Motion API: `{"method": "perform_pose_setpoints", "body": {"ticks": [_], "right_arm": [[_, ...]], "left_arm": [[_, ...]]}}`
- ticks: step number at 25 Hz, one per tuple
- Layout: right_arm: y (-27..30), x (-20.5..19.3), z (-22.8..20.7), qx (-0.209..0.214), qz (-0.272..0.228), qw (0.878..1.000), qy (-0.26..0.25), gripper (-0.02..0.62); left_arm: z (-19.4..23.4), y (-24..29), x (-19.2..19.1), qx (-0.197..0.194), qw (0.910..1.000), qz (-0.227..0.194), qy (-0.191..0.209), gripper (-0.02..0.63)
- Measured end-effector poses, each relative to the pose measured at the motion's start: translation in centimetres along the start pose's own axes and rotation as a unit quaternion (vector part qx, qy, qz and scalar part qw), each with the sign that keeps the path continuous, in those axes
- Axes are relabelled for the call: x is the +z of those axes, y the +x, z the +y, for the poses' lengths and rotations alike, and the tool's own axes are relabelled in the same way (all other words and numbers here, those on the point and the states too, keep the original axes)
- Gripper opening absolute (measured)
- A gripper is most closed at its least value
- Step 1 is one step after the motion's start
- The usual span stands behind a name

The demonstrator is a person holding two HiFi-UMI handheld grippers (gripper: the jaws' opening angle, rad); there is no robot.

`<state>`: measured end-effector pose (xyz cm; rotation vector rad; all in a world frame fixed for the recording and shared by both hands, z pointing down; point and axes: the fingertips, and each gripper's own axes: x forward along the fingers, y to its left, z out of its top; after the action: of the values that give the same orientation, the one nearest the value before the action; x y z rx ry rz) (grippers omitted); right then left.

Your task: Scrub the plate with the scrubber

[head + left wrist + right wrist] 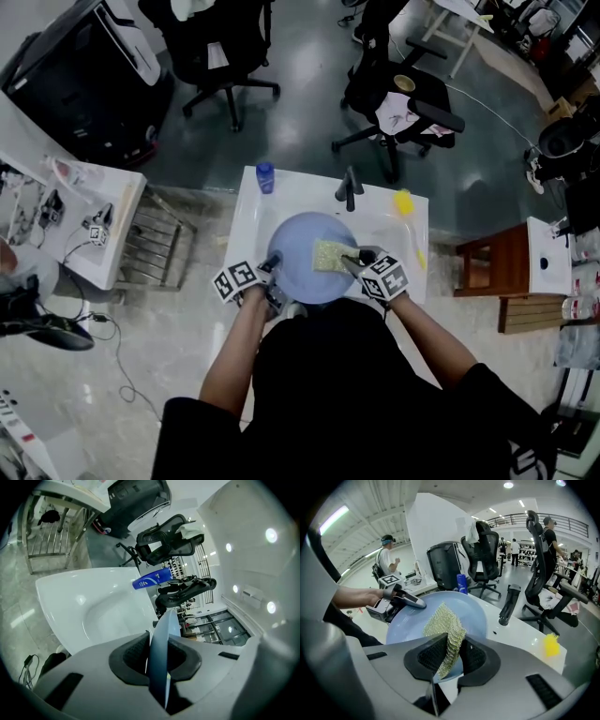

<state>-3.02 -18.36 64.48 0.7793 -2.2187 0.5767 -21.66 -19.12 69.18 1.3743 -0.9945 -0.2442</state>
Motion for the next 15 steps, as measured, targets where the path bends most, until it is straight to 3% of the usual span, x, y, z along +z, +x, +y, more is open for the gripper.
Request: {"method": "perform_pose_setpoints", "body": {"ticks": [15], "right_arm": [[0.6, -1.2, 5.6, 0.090, 0.014, 0.995, -0.029, 0.067]], "left_arm": [[0.0, 0.3, -0.8, 0.030, 0.9992, -0.026, -0.004, 0.044]]}}
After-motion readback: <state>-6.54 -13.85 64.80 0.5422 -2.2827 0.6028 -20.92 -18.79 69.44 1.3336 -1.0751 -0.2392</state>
